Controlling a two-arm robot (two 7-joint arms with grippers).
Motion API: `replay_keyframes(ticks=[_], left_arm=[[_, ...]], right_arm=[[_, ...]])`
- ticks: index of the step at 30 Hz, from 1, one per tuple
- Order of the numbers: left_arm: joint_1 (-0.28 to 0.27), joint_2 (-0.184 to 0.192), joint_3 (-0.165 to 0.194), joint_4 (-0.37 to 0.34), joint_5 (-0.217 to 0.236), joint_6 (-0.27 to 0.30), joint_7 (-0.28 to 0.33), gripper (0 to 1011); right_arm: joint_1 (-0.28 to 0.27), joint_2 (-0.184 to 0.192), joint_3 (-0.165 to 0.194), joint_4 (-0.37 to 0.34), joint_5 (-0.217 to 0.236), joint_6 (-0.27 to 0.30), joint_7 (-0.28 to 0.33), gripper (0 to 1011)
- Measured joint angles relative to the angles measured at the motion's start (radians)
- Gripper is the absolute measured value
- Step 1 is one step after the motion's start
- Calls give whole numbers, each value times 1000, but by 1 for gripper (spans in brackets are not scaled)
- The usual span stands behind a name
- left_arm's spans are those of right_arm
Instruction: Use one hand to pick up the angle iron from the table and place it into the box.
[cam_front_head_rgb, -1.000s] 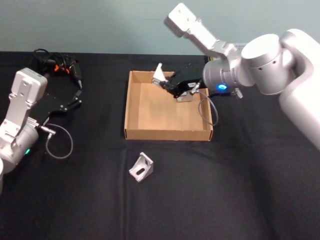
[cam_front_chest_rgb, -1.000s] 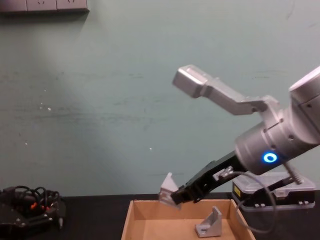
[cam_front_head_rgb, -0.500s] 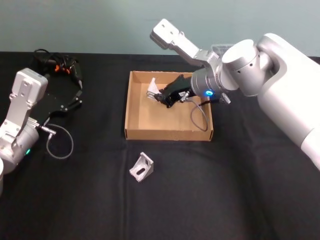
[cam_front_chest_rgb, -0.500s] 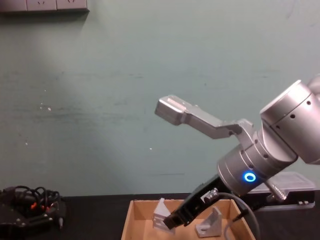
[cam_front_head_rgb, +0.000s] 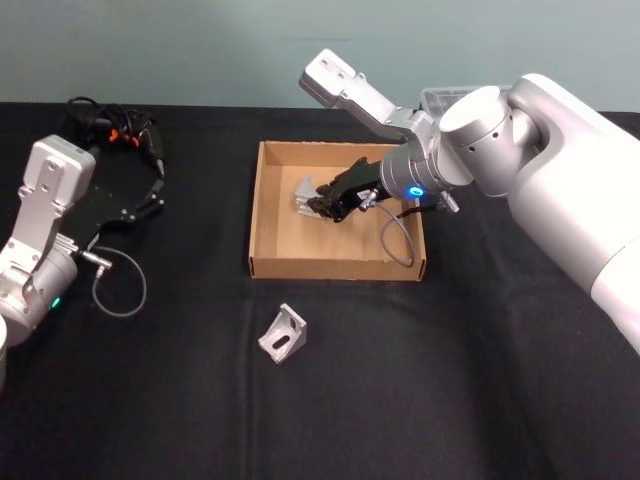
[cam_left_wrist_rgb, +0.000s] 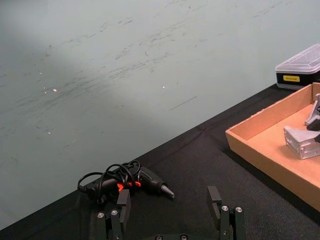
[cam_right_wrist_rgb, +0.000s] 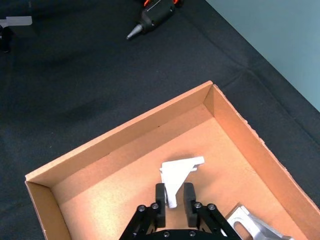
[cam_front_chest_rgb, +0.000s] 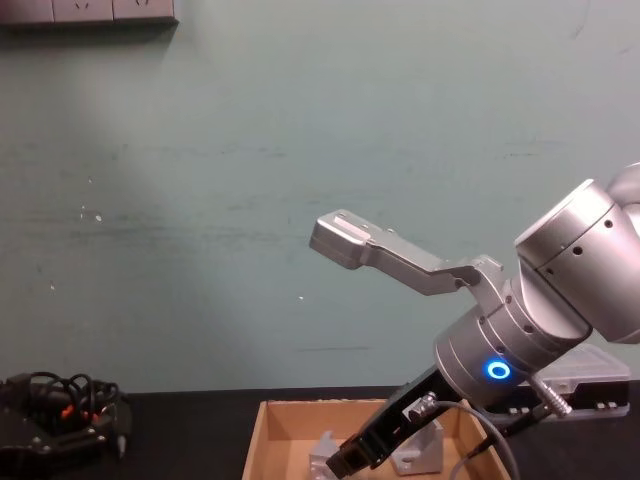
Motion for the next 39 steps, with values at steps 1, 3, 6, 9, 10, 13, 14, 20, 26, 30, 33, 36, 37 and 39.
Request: replay_keyframes(ticks=[1,3,6,9,10,13,14,20,26,30,33,36,37,39], left_arm=[[0,0,0,0,0,0,0,1000],[0,0,0,0,0,0,0,1000],[0,0,0,0,0,0,0,1000],[0,0,0,0,0,0,0,1000],[0,0,0,0,0,0,0,1000],[0,0,0,0,0,0,0,1000],[0,0,0,0,0,0,0,1000],[0,0,0,0,0,0,0,1000],[0,0,0,0,0,0,0,1000],[0,0,0,0,0,0,0,1000],[0,0,0,0,0,0,0,1000],[0,0,0,0,0,0,0,1000],[0,0,0,0,0,0,0,1000],[0,0,0,0,0,0,0,1000]], right_arm=[[0,0,1,0,-2,-1,0,233],[-1,0,4,0,-7,-2,0,269],[-8,4,12,-15,-11,-3,0,371],[-21,18,21,-53,-13,2,0,463],[-26,22,23,-67,-13,5,0,488],[-55,52,41,-146,-6,19,-1,609],[-75,71,53,-195,2,28,-2,650],[-167,158,98,-405,44,62,-9,821],[-314,265,168,-657,122,108,-35,985],[-372,301,190,-746,146,124,-51,1002],[-424,329,209,-822,168,140,-72,1003],[-469,350,220,-889,188,152,-92,1003],[-477,353,221,-900,191,154,-96,1002],[-489,358,220,-920,196,157,-103,1003]])
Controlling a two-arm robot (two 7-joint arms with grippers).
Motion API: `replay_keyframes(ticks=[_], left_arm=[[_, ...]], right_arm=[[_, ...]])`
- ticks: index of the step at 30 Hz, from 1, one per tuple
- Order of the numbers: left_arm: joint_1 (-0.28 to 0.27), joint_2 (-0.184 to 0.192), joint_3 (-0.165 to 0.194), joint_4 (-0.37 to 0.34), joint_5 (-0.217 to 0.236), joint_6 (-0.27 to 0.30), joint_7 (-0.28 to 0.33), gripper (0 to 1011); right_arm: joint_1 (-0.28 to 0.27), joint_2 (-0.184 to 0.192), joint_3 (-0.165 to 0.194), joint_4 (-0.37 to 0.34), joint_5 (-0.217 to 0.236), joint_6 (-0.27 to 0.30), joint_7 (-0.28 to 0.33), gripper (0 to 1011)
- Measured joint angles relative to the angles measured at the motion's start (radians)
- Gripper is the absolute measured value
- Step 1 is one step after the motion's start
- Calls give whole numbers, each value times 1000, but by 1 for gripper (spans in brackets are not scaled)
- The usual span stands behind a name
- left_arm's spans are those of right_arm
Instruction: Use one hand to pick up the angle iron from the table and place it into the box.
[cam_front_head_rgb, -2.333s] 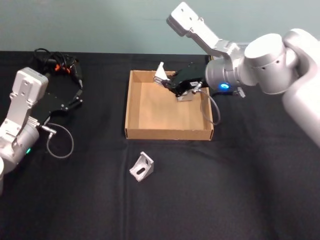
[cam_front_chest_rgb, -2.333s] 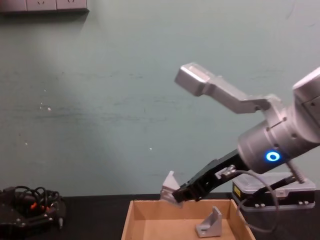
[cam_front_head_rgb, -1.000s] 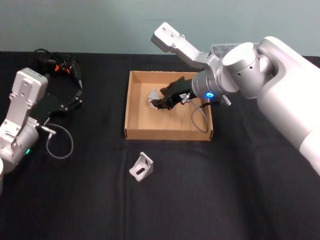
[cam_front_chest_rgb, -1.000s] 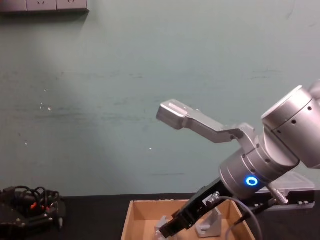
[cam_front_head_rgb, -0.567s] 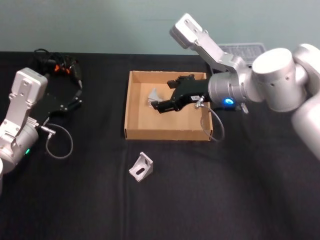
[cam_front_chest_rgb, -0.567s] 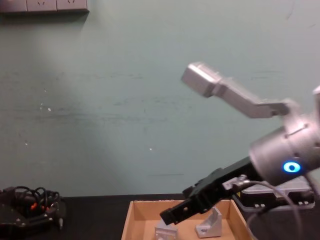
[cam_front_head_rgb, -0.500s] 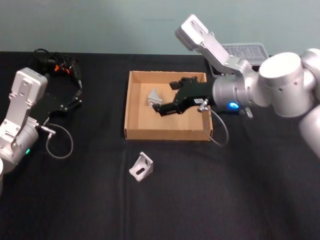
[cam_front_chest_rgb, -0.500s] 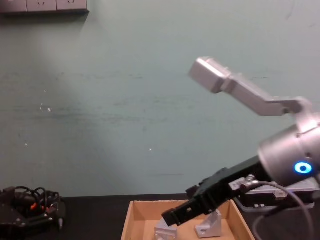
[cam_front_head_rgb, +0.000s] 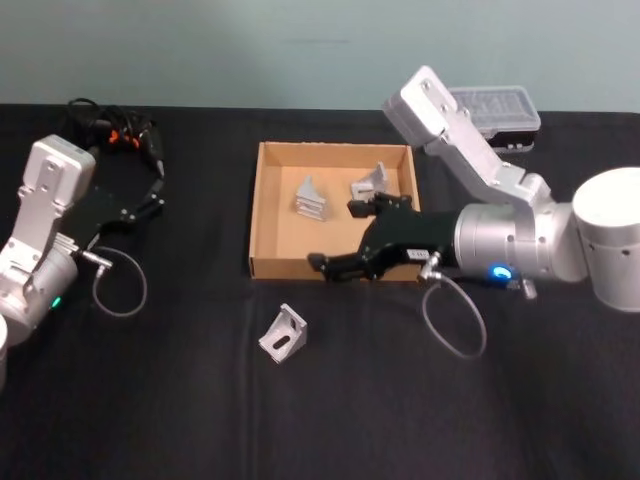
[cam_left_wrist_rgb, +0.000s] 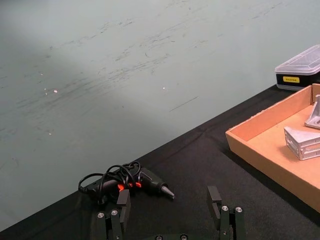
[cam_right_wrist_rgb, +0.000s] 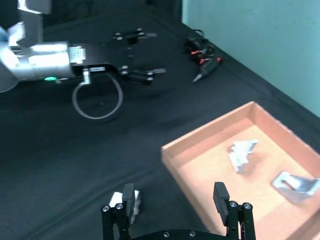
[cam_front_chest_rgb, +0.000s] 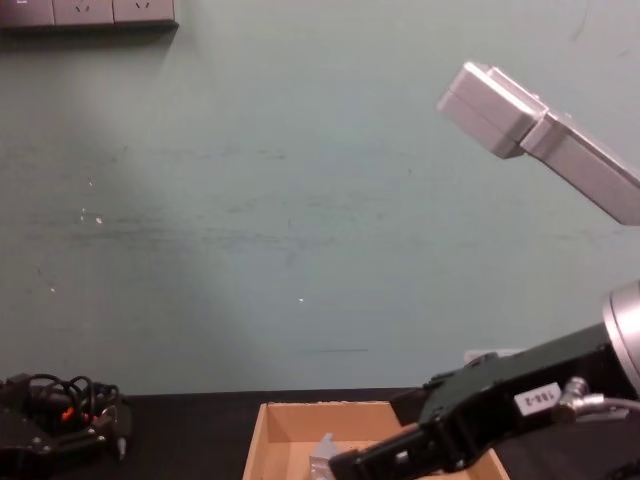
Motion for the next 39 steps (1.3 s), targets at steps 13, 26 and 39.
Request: replay_keyframes(ticks=[13,26,39], left_arm=[[0,0,0,0,0,0,0,1000],[0,0,0,0,0,0,0,1000],[0,0,0,0,0,0,0,1000]], right_arm=[[-52,-19,-62,-71,7,108,-85,1003],[-43,-102,-72,9,-2,208,-121,1003],[-19,-156,-93,90,-45,205,-120,1003]])
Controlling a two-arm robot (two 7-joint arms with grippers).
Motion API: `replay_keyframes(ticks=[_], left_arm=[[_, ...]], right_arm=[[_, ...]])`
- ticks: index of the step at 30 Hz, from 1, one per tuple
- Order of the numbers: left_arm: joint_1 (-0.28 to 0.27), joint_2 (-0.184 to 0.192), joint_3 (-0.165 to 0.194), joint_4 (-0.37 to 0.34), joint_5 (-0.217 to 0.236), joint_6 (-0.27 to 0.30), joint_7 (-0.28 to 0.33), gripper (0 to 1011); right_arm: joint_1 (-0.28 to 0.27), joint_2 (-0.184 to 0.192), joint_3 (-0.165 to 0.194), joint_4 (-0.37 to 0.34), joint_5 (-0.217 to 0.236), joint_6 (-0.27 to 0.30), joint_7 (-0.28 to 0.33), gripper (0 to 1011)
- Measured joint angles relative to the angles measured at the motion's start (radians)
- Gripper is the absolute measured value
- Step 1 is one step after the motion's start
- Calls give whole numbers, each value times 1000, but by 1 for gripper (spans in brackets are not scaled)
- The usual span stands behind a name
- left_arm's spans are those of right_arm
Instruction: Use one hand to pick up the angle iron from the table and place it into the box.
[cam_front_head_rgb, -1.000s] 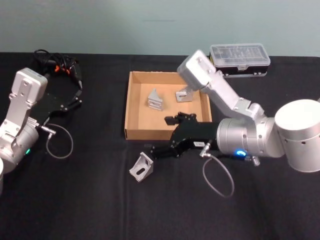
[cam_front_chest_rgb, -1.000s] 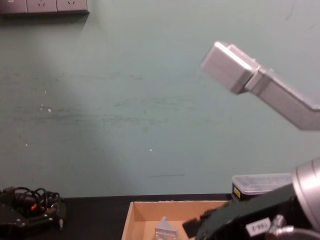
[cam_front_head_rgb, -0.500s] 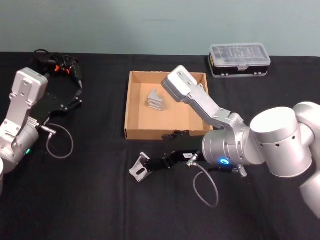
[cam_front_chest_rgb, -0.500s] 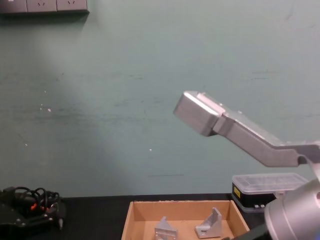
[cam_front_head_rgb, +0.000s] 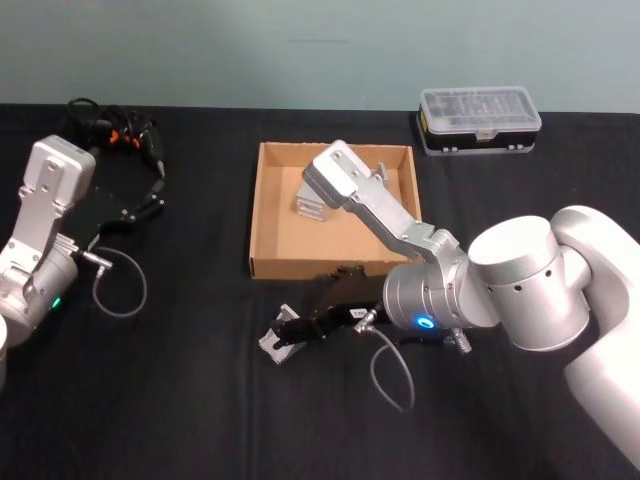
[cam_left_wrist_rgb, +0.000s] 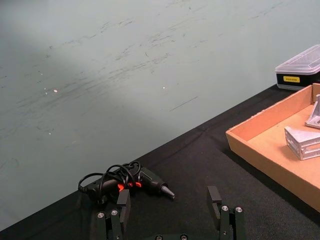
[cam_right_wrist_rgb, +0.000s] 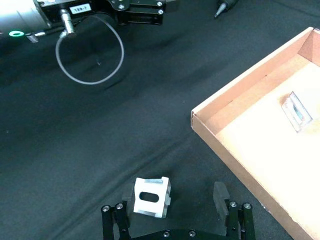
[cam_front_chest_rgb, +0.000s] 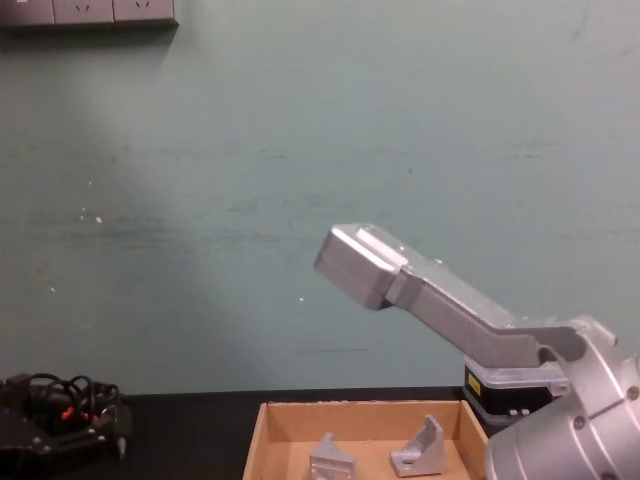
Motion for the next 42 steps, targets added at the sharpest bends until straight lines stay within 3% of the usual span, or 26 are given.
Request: replay_keyframes(ticks=[22,33,35,42], left_arm=[[0,0,0,0,0,0,0,1000],[0,0,0,0,0,0,0,1000],[0,0,0,0,0,0,0,1000],[0,0,0,0,0,0,0,1000]], right_arm=[[22,-42,-8,73,-49,-12,40,996],[21,-48,-11,81,-71,-15,49,757],[19,-49,-11,81,-76,-14,49,657],[13,-52,-3,79,-84,-14,53,450]])
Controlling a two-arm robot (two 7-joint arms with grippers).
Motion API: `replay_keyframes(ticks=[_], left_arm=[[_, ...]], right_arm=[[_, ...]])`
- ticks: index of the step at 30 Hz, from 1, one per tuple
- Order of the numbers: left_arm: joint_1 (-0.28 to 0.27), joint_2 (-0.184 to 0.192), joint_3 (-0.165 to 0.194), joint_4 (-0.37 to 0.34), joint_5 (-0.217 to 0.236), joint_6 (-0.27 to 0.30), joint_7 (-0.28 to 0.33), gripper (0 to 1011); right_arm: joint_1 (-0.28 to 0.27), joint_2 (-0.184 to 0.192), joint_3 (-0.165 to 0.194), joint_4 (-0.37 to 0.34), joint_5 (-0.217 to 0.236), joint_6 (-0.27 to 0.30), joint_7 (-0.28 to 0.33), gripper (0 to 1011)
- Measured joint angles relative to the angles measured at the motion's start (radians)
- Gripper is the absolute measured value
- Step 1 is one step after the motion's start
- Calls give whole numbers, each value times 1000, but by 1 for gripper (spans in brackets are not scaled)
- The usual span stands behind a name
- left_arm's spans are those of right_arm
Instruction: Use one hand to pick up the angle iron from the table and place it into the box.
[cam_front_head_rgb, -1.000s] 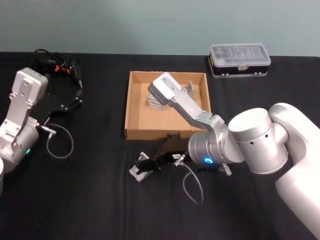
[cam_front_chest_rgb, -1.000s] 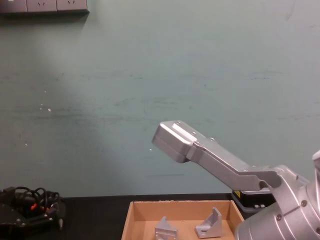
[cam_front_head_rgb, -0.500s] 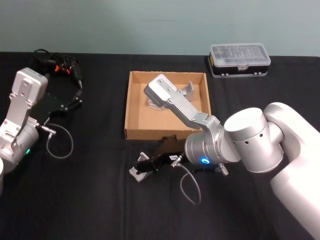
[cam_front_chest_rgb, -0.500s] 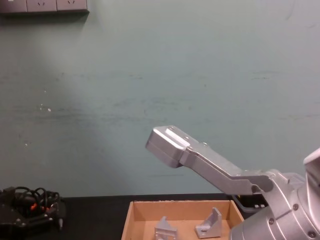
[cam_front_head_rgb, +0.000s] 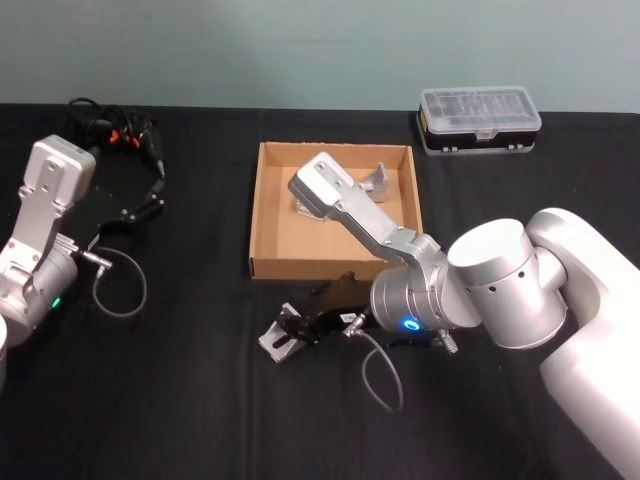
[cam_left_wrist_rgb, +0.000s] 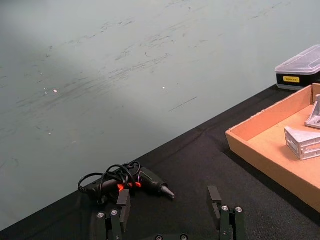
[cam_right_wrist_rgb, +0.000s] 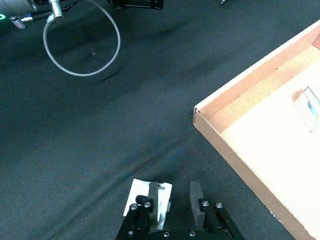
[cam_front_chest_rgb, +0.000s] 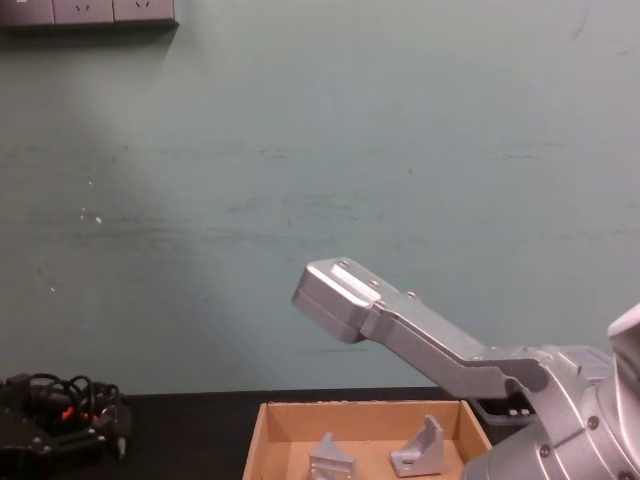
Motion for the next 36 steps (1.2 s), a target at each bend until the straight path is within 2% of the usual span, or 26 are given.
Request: replay_keyframes(ticks=[4,5,6,10,21,26,36], left_arm=[[0,0,0,0,0,0,0,1000],[0,0,0,0,0,0,0,1000],[0,0,0,0,0,0,0,1000],[0,0,0,0,0,0,0,1000],[0,0,0,0,0,0,0,1000],[0,0,0,0,0,0,0,1000],[0,0,0,0,0,0,0,1000]], right_arm=[[-4,-2,5,0,-4,0,3,309],[-4,-2,5,0,-4,0,3,309],[-5,-4,6,2,-6,0,5,229],[-5,-7,7,4,-9,-1,9,143],[-19,-8,28,-19,-3,-3,12,119],[-35,5,50,-70,11,-3,12,118],[-84,61,129,-232,57,2,-11,118]])
